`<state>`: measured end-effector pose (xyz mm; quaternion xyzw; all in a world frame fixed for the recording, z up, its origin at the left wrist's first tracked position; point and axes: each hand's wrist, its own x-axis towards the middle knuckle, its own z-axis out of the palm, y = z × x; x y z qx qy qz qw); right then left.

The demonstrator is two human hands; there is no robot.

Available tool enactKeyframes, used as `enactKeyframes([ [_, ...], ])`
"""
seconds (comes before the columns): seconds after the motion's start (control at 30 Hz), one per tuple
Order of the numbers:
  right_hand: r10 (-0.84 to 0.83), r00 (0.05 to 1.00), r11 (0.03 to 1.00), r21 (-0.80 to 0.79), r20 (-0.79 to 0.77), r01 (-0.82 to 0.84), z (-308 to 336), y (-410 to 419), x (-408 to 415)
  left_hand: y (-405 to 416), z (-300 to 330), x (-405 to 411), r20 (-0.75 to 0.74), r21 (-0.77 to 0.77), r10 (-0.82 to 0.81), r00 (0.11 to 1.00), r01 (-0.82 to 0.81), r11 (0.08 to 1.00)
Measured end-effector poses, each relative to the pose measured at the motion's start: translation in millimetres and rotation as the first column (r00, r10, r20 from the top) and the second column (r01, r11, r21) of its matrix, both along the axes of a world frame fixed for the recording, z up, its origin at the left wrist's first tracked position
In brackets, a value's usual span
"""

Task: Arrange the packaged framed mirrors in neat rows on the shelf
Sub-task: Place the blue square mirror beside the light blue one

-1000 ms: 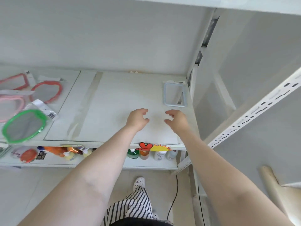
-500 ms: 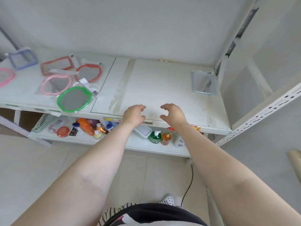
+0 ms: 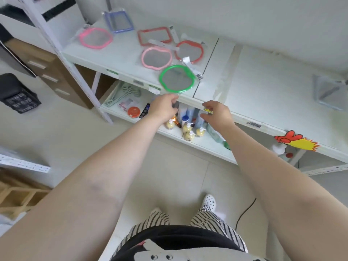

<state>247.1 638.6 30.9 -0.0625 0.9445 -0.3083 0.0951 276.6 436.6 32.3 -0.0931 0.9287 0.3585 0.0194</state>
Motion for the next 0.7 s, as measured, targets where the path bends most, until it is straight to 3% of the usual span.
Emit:
enactKeyframes([
  [0.3,0.156,0.986,0.987,0.051,-0.058,-0.154,20,-110,-35,-109,11,2,-0.027,-0.071,0.134,0.991,-0.136,0.988],
  [0.7,0.286,0.957,0.957,0.070,-0.056,-0.282,11,-225,-139,-201,11,-88,0.048,-0.104,0.147,0.988,-0.141,0.984],
])
